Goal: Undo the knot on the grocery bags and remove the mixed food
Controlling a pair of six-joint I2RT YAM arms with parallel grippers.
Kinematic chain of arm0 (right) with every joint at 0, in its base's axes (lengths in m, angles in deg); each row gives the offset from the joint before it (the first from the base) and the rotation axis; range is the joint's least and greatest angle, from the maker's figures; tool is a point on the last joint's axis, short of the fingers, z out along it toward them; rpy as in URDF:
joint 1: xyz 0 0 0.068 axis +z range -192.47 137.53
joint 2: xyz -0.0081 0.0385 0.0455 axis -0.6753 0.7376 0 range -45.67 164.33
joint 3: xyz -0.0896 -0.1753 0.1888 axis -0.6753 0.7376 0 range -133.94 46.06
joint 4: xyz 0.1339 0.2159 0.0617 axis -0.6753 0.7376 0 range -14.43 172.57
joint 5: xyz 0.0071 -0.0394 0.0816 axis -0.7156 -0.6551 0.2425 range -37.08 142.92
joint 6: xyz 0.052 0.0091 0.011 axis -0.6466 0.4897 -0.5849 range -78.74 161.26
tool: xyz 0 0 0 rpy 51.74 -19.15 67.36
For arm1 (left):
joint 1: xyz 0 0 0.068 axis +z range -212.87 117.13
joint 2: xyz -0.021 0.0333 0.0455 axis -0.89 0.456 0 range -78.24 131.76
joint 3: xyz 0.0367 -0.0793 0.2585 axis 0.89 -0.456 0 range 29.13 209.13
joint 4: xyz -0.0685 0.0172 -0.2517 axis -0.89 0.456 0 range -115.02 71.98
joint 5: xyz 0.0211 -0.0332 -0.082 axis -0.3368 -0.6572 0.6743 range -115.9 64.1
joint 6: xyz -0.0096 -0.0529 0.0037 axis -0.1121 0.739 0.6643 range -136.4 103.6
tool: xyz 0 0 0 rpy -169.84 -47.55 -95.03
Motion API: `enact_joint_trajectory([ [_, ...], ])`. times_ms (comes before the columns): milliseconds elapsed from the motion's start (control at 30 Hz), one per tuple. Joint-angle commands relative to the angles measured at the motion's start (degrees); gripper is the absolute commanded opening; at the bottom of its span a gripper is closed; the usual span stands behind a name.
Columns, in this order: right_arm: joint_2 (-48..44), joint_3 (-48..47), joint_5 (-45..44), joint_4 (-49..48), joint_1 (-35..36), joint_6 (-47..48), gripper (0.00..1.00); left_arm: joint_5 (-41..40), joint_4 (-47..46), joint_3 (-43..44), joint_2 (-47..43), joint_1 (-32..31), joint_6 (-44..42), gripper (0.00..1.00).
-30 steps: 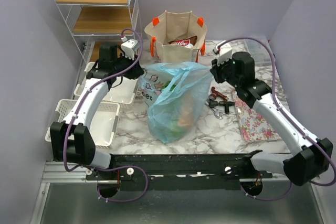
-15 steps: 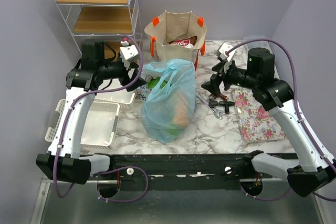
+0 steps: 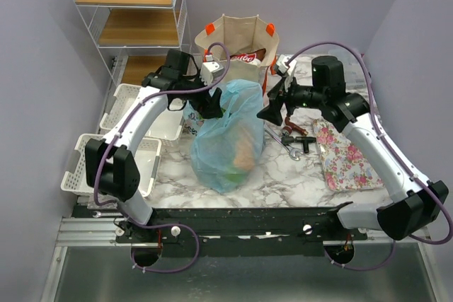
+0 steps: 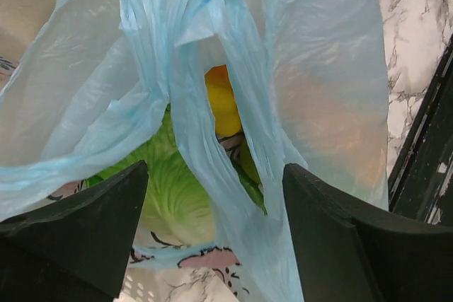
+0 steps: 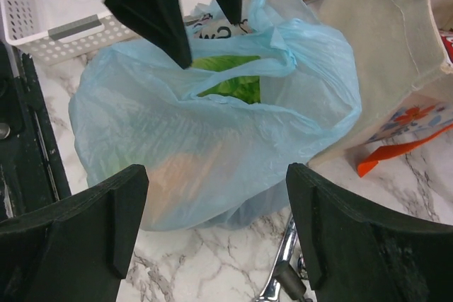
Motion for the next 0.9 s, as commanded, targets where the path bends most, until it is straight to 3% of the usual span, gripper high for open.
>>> enact_joint_trajectory([
  [0,0.7,1.3,2.9,-4.6,1.4,-0.3,0.86,-4.3,-0.8,3.6,4.0,-1.6,6.6,0.70],
  [67,0.7,1.8,2.8,-5.4,1.7,0.2,0.87,-3.9,-0.3,3.9,4.4,-1.6,8.1,0.51],
  [167,0.7,2.2,2.9,-6.1,1.8,1.1,0.87,0.9,-0.3,3.3,1.5,-1.6,7.8,0.10],
  [200,0.7,2.2,3.1,-6.4,1.9,1.2,0.87,2.8,-0.9,2.5,-0.3,-1.6,7.3,0.00],
  [333,0.8,2.4,4.0,-8.4,2.6,1.8,0.92,11.5,-7.4,-3.5,-12.0,-1.6,7.6,0.00],
  [467,0.6,3.4,5.0,-10.7,5.3,4.1,0.96,14.2,-15.2,-7.9,-19.5,-1.6,11.7,0.00],
  [733,-0.5,5.9,4.3,-15.1,12.3,17.8,0.99,16.6,-14.2,-5.1,-21.1,-1.9,8.1,0.00],
  [800,0.7,4.5,5.0,-13.0,13.1,20.5,0.95,16.1,-14.1,-3.9,-20.7,-2.1,8.8,0.00],
  [867,1.9,3.3,5.1,-9.7,13.4,21.8,0.73,16.1,-14.0,-3.0,-20.6,-2.3,9.3,0.00],
])
